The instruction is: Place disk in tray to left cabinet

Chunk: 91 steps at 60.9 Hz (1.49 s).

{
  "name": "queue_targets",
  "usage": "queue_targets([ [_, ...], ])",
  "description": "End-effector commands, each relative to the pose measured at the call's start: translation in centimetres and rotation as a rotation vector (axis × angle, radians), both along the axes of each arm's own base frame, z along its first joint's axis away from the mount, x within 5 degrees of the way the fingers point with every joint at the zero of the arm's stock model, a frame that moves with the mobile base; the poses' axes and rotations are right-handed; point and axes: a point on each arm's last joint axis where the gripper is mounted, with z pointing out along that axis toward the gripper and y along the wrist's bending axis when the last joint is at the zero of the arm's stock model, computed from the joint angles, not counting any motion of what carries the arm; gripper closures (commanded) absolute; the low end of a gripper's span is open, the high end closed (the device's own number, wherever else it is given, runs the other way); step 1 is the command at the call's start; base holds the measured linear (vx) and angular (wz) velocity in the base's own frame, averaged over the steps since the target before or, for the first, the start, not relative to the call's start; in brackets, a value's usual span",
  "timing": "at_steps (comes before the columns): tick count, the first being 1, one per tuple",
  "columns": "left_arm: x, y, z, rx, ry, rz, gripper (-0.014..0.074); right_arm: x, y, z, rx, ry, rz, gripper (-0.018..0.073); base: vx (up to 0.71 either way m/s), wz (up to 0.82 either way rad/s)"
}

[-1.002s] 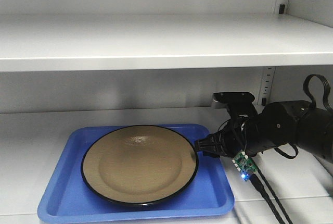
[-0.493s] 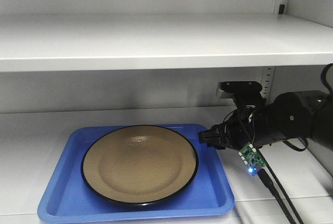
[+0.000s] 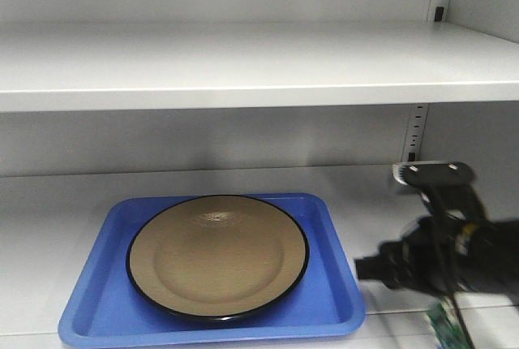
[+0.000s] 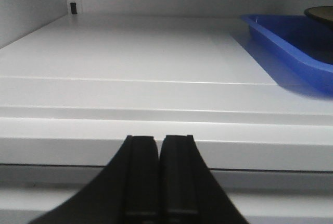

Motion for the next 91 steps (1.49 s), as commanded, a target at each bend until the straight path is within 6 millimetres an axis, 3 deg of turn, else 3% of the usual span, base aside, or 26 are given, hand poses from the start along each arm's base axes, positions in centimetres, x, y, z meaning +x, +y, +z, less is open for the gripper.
queue_targets([
  [1, 0.0, 0.0, 0.2, 0.001, -0.083, 0.001, 0.0603, -2.9, -1.2, 2.7, 0.034, -0.154, -0.006, 0.0251, 0.00, 0.00],
  [14, 0.0, 0.0, 0.2, 0.001, -0.083, 0.001, 0.0603, -9.5, -3.3, 2.7, 0.035, -0.253, -0.002, 0.0343, 0.00, 0.00],
  [28, 0.0, 0.0, 0.2, 0.001, -0.083, 0.001, 0.0603, -14.4, -4.9, -0.7, 0.067, -0.378, -0.011, 0.0415, 0.00, 0.00],
  [29, 0.0, 0.0, 0.2, 0.001, -0.083, 0.001, 0.0603, -16.1, -5.4, -2.2, 0.076, -0.412, -0.013, 0.0432, 0.00, 0.00],
  [30, 0.0, 0.0, 0.2, 0.001, -0.083, 0.001, 0.0603, -16.5, -5.5, -2.6, 0.078, -0.418, -0.014, 0.0435, 0.00, 0.00],
  [39, 0.0, 0.0, 0.2, 0.001, -0.083, 0.001, 0.0603, -18.7, -6.2, -4.8, 0.092, -0.466, -0.015, 0.0458, 0.00, 0.00],
  [62, 0.0, 0.0, 0.2, 0.001, -0.083, 0.001, 0.0603, -21.5, -7.2, -8.3, 0.104, -0.604, -0.015, 0.0571, 0.00, 0.00],
  [71, 0.0, 0.0, 0.2, 0.001, -0.083, 0.001, 0.0603, -22.1, -7.4, -9.5, 0.132, -0.716, -0.020, 0.0569, 0.00, 0.00],
  [80, 0.0, 0.0, 0.2, 0.001, -0.081, 0.001, 0.0603, -21.9, -7.4, -11.3, 0.160, -0.780, -0.028, 0.0568, 0.00, 0.00],
  [91, 0.0, 0.0, 0.2, 0.001, -0.081, 0.001, 0.0603, -21.9, -7.5, -11.3, 0.127, -0.783, -0.049, 0.0566, 0.00, 0.00],
])
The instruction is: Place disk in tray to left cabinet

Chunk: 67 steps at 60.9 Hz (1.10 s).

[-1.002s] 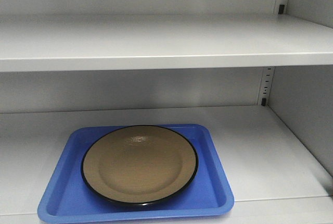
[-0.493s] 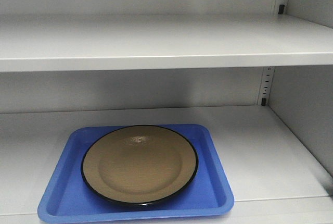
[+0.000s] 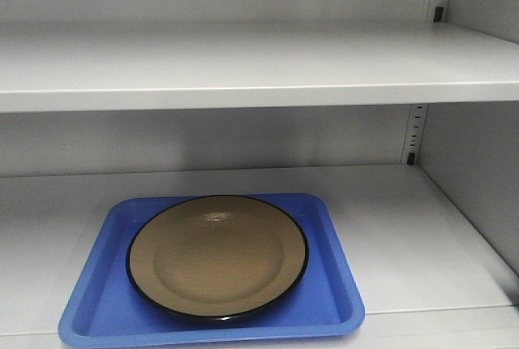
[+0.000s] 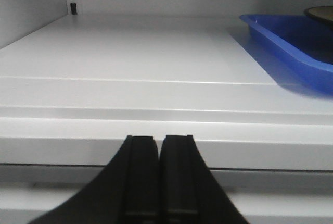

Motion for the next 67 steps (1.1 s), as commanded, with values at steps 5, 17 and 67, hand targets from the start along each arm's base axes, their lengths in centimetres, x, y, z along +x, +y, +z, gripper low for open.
queue_targets([
  [5, 0.0, 0.0, 0.2, 0.000, -0.082, 0.000, 0.0603, 0.1, -0.4, 0.1, 0.005, -0.077, -0.072, 0.0566, 0.00, 0.00],
  [17, 0.0, 0.0, 0.2, 0.000, -0.082, 0.000, 0.0603, 0.2, -0.9, -0.2, -0.012, -0.040, -0.158, 0.0565, 0.00, 0.00],
  [67, 0.0, 0.0, 0.2, 0.000, -0.082, 0.000, 0.0603, 0.2, -1.0, -1.1, -0.025, 0.054, -0.174, 0.0565, 0.00, 0.00],
])
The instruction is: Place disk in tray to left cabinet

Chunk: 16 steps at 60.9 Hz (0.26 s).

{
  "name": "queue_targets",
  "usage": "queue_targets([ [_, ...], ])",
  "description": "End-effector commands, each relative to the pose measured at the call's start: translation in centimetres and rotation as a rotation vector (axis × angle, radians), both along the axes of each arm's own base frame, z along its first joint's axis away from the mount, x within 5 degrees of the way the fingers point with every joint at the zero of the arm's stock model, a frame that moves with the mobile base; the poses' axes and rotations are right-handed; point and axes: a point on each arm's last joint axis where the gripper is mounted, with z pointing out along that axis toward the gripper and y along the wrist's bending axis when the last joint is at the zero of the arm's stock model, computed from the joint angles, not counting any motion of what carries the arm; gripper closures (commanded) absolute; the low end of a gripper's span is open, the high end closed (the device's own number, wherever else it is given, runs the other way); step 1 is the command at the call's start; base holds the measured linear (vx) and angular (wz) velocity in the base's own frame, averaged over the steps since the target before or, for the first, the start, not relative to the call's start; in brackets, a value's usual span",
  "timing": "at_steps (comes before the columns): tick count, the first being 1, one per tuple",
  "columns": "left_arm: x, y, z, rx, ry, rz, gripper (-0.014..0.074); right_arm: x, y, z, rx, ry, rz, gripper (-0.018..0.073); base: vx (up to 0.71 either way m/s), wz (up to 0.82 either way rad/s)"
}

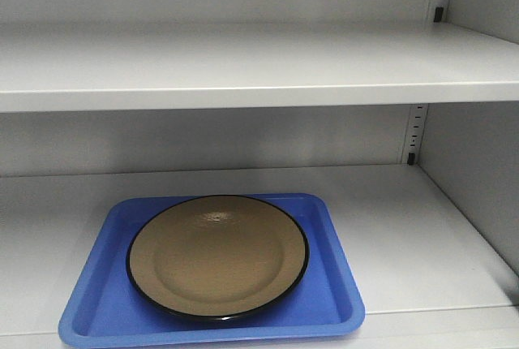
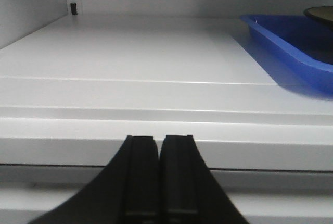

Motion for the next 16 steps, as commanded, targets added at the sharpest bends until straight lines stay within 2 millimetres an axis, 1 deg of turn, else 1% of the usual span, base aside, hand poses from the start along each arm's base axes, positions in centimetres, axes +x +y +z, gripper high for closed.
queue_targets([
  [1, 0.00, 0.00, 0.19, 0.000, -0.082, 0.000, 0.0603, 0.06, -0.05, 0.05, -0.003, -0.068, -0.008, 0.0565, 0.00, 0.00],
  [16, 0.00, 0.00, 0.19, 0.000, -0.082, 0.000, 0.0603, 0.06, -0.05, 0.05, -0.003, -0.068, -0.008, 0.0565, 0.00, 0.00],
])
